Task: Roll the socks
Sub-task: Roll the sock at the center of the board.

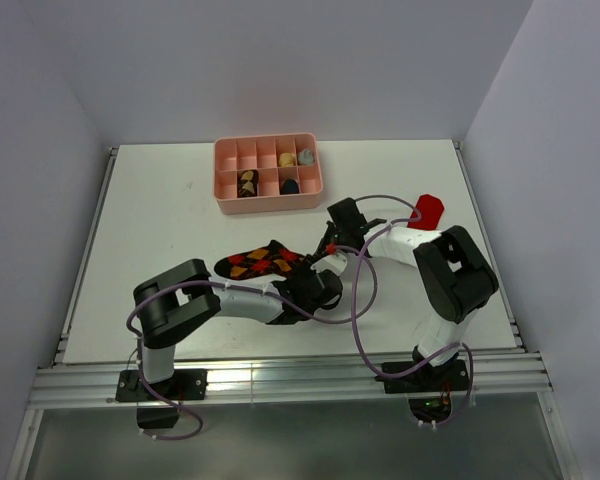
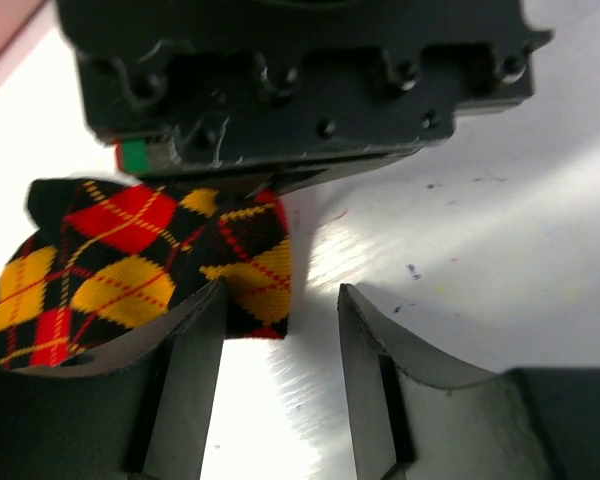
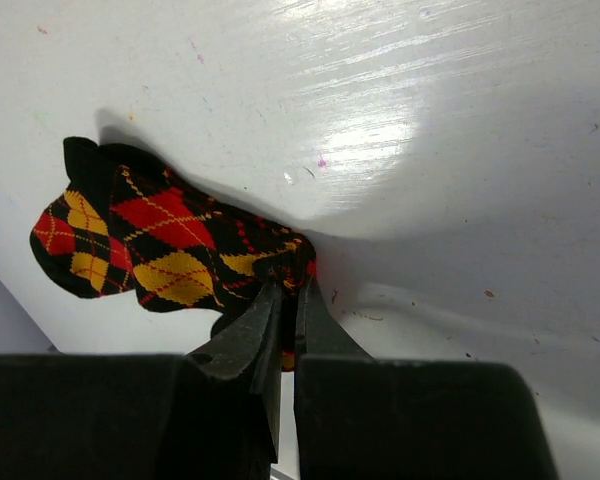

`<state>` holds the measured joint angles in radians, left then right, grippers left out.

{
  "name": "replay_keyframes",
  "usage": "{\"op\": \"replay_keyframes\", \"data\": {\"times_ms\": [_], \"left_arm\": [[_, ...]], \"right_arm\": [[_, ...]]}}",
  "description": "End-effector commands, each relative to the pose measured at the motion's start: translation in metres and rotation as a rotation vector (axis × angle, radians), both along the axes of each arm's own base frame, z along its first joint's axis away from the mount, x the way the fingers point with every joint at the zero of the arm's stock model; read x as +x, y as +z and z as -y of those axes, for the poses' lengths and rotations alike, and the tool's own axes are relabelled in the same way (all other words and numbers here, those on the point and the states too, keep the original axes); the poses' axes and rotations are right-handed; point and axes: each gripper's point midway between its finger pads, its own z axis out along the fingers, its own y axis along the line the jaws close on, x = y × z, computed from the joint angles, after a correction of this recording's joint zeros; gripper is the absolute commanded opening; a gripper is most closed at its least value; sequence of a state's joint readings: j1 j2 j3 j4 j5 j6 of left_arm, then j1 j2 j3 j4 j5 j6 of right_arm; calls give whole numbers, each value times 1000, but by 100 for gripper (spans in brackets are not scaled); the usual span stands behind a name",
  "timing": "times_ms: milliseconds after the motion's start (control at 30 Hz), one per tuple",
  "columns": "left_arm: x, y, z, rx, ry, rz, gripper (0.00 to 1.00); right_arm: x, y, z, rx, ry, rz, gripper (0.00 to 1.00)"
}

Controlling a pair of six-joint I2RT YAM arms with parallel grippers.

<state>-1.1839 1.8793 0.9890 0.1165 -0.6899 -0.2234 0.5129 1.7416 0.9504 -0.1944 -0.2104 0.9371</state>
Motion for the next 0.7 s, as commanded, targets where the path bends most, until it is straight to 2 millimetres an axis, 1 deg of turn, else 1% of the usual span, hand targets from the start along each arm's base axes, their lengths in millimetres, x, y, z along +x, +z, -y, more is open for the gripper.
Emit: {"op": "replay_keyframes", "data": {"times_ms": [0, 33, 167, 433, 467, 533, 600, 667], "left_arm": [[4, 8, -12, 98, 51, 81, 54], [5, 13, -10, 90, 54, 94, 56], [6, 16, -8, 91, 54, 100, 61], [9, 17, -9, 96, 71, 109, 63], [10, 14, -10, 105, 70, 100, 63], [11, 14, -8, 95, 77, 92, 63], [13, 13, -9, 91, 82, 83, 62], [14, 9, -7, 68, 77, 42, 59]], "right_arm": [[8, 19, -1, -7, -1, 48, 0], [8, 20, -1, -4, -1, 47, 0], [6, 18, -1, -5, 2, 37, 0], [6, 18, -4, 4, 10, 33, 0], [7, 18, -4, 5, 12, 34, 0], [7, 20, -5, 8, 13, 38, 0], [8, 20, -4, 4, 13, 39, 0], [7, 19, -4, 2, 14, 33, 0]]}}
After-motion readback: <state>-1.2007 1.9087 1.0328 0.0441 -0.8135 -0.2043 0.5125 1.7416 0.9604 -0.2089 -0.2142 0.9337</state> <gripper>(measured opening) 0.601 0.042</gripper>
